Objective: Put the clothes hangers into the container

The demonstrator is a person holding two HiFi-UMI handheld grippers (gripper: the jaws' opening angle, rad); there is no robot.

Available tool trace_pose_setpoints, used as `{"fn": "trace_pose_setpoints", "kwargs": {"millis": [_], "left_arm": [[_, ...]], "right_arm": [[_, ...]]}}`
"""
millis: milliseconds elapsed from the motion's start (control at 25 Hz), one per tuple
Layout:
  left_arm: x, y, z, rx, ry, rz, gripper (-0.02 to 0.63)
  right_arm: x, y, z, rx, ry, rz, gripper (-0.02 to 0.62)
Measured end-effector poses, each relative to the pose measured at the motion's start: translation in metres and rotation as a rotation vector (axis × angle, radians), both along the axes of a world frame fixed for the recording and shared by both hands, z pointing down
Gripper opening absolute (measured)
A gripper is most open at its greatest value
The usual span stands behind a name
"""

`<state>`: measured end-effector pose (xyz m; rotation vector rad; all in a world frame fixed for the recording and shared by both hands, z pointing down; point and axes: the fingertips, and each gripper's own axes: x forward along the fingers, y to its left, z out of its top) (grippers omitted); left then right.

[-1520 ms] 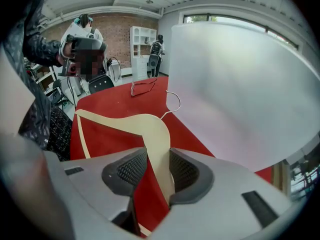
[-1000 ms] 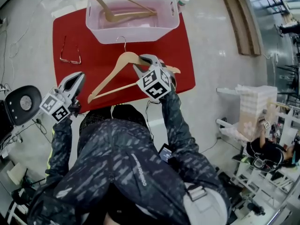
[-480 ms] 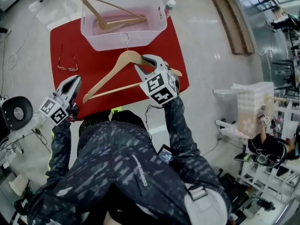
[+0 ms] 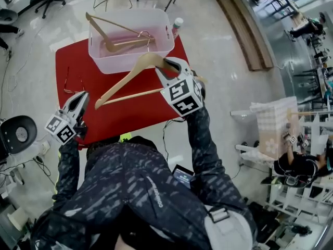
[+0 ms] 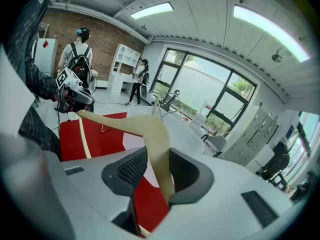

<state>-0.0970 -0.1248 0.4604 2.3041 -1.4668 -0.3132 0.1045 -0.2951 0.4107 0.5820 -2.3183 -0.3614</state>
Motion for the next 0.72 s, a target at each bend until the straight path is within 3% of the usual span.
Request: {"fn": "trace_pose_setpoints", "kwargs": {"millis": [720], "left_arm": [[-0.027, 0.0, -0.014, 0.009, 0.008, -0.045, 0.011]], "right_arm": [[-0.051, -0.102, -0.107, 0.219, 0.002, 0.049, 0.146]]}}
